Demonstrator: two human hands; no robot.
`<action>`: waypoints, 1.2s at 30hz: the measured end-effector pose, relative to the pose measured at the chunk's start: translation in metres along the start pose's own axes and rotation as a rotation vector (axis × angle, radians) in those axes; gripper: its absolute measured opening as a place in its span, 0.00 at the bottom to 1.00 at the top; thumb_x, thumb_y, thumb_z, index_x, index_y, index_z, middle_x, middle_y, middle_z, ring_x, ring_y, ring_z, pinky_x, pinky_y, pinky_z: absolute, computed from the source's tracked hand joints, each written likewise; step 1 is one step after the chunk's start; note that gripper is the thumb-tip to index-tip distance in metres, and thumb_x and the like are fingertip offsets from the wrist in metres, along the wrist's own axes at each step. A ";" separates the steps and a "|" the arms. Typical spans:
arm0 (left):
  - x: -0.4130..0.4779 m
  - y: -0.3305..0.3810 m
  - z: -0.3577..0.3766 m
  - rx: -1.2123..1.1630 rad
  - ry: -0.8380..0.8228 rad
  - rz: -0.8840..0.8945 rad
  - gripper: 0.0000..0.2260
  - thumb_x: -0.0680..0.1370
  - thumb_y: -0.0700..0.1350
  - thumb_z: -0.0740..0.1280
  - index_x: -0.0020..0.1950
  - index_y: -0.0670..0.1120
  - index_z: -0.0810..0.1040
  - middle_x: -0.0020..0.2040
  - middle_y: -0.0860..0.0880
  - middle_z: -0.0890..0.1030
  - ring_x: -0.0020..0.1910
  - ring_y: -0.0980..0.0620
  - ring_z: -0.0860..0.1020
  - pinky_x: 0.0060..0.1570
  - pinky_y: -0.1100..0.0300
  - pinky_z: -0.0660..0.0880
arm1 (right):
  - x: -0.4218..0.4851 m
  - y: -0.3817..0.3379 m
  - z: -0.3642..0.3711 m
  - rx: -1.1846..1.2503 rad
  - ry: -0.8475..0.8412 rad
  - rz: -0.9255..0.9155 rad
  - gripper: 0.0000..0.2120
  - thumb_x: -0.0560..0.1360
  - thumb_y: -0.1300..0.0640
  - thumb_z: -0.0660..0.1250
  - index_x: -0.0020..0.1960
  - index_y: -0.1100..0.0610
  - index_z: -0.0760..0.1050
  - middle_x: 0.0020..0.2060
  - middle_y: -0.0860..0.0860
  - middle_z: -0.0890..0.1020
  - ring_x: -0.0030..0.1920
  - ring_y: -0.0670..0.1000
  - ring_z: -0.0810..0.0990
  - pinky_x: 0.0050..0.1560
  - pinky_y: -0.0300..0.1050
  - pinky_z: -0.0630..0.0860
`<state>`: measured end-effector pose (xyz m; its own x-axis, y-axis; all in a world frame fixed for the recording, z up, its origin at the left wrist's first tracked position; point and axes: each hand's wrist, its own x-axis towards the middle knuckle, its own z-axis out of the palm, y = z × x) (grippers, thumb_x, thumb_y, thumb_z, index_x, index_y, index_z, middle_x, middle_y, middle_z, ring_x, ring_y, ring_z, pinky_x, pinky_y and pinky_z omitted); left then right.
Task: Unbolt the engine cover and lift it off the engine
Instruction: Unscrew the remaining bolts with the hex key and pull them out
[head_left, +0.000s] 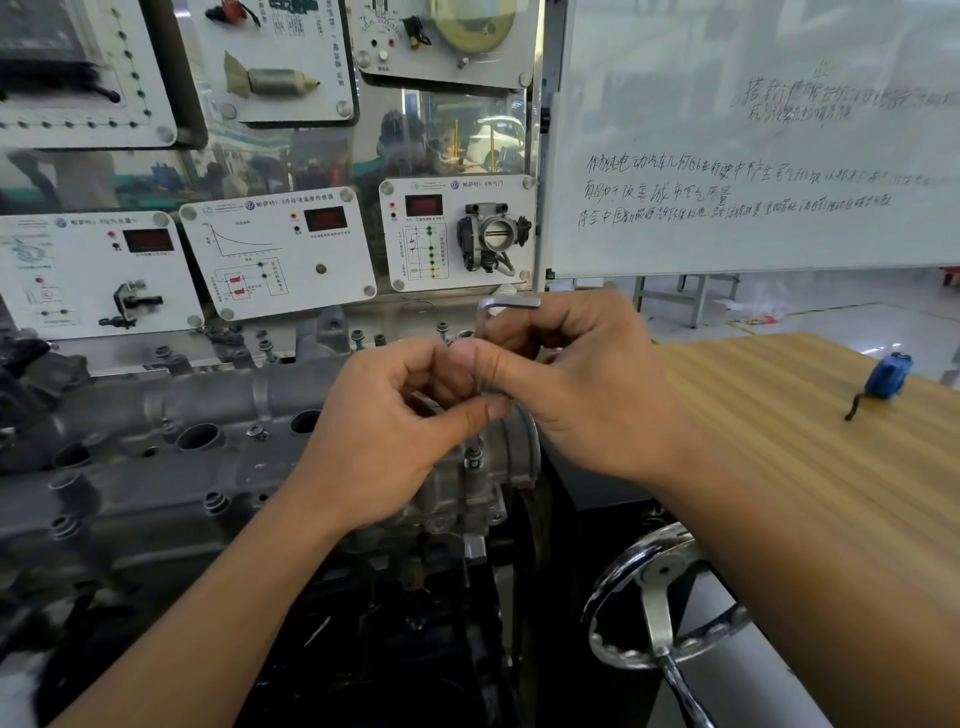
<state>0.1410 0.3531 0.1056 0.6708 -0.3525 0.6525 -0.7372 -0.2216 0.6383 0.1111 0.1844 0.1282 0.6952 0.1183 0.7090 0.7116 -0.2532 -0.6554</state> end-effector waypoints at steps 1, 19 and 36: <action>0.000 -0.001 -0.001 -0.019 -0.044 -0.007 0.10 0.72 0.51 0.74 0.49 0.46 0.83 0.40 0.51 0.85 0.39 0.53 0.84 0.41 0.56 0.81 | 0.000 0.000 0.000 0.028 -0.012 -0.006 0.03 0.72 0.63 0.75 0.42 0.63 0.84 0.33 0.51 0.84 0.33 0.42 0.81 0.36 0.35 0.76; 0.003 0.000 0.004 -0.004 -0.010 0.046 0.09 0.71 0.45 0.77 0.44 0.41 0.81 0.36 0.41 0.81 0.34 0.42 0.79 0.37 0.50 0.79 | 0.002 0.004 0.003 0.052 0.045 -0.048 0.05 0.73 0.63 0.75 0.42 0.66 0.84 0.35 0.58 0.86 0.36 0.58 0.85 0.38 0.57 0.83; 0.002 -0.001 0.003 0.040 0.002 0.048 0.11 0.72 0.50 0.76 0.45 0.43 0.80 0.35 0.48 0.80 0.33 0.51 0.78 0.34 0.61 0.77 | -0.001 0.004 0.005 0.014 0.035 -0.054 0.05 0.75 0.63 0.73 0.43 0.64 0.84 0.35 0.55 0.85 0.36 0.53 0.84 0.37 0.46 0.80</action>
<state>0.1428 0.3499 0.1053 0.6347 -0.3622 0.6826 -0.7712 -0.2406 0.5894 0.1140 0.1882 0.1235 0.6519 0.0979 0.7520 0.7495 -0.2340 -0.6192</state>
